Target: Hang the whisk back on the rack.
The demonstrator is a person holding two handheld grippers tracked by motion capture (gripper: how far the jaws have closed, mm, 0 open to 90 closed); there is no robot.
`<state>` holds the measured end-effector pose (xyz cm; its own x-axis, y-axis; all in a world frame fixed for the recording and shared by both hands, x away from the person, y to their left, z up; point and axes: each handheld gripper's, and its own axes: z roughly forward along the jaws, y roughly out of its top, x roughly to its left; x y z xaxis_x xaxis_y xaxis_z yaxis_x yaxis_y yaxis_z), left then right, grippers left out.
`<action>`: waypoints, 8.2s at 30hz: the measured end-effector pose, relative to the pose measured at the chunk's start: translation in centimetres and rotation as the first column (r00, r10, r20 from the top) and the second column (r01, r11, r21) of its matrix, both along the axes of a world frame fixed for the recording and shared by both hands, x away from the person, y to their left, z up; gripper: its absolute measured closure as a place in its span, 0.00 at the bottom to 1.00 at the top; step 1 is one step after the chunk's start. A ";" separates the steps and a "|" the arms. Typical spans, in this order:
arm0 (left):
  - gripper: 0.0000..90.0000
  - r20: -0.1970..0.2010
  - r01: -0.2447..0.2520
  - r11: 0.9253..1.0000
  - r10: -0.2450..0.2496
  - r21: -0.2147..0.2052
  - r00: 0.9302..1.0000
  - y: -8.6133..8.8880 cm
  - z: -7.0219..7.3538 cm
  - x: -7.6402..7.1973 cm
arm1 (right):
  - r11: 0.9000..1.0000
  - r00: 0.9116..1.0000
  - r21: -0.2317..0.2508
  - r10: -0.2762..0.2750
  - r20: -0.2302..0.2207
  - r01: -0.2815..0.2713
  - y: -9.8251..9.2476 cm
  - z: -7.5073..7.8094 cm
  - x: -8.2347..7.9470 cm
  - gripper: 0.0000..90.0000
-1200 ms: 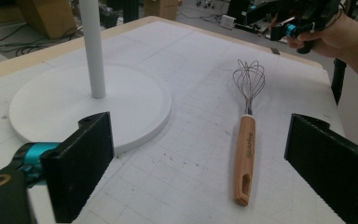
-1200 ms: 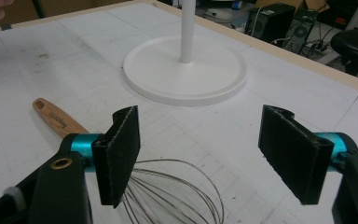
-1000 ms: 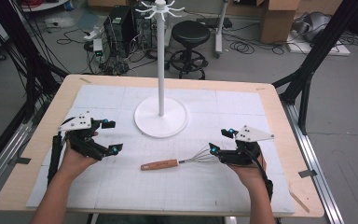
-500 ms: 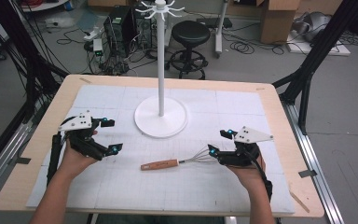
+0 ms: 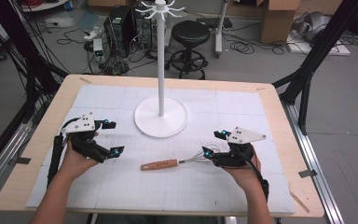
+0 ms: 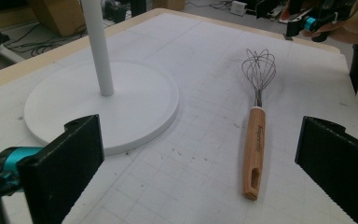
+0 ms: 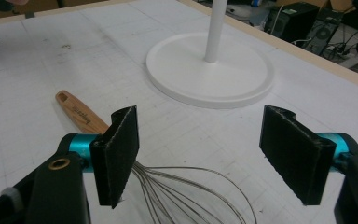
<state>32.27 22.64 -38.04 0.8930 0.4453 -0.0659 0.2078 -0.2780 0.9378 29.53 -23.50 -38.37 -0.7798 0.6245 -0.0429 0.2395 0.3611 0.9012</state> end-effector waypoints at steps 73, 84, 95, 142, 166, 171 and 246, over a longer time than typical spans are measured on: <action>0.02 0.000 -0.016 1.000 0.016 -0.016 1.000 1.0 0.3 0.1 | 0.752 0.893 -0.521 0.201 -0.403 -0.405 15.2 -3.2 3.2 0.63; 0.02 0.000 -0.017 1.000 0.017 -0.012 1.000 0.9 0.2 0.1 | 0.746 0.882 -0.512 0.216 -0.419 -0.426 15.3 -3.1 3.0 0.74; 0.02 0.001 -0.018 1.000 0.018 -0.014 1.000 1.1 0.3 0.1 | 0.738 0.891 -0.531 0.216 -0.399 -0.417 15.4 -2.8 2.8 0.77; 0.02 0.014 -0.026 0.999 0.027 -0.024 1.000 1.5 0.7 -0.1 | 0.968 0.980 -0.163 0.180 -0.084 -0.191 7.1 10.6 5.5 0.77; 0.02 0.010 -0.024 1.000 0.024 -0.016 1.000 1.4 0.7 -0.1 | 0.984 0.987 -0.086 0.153 -0.045 -0.157 4.5 16.3 8.3 0.77; 0.02 0.011 -0.022 1.000 0.023 -0.020 1.000 1.4 0.7 -0.1 | 0.986 0.988 -0.063 0.152 -0.037 -0.154 4.4 17.1 8.6 0.77; 0.02 0.008 -0.024 1.000 0.024 -0.003 1.000 1.5 0.6 -0.2 | 0.998 0.999 -0.061 0.033 -0.023 -0.035 7.5 21.7 14.4 0.77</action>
<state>32.06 24.15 -37.49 0.8823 0.4668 -0.0597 0.2068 -0.2705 0.9402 43.94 -15.97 -16.66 -0.8017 0.5944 -0.0633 0.2454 0.4239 0.8718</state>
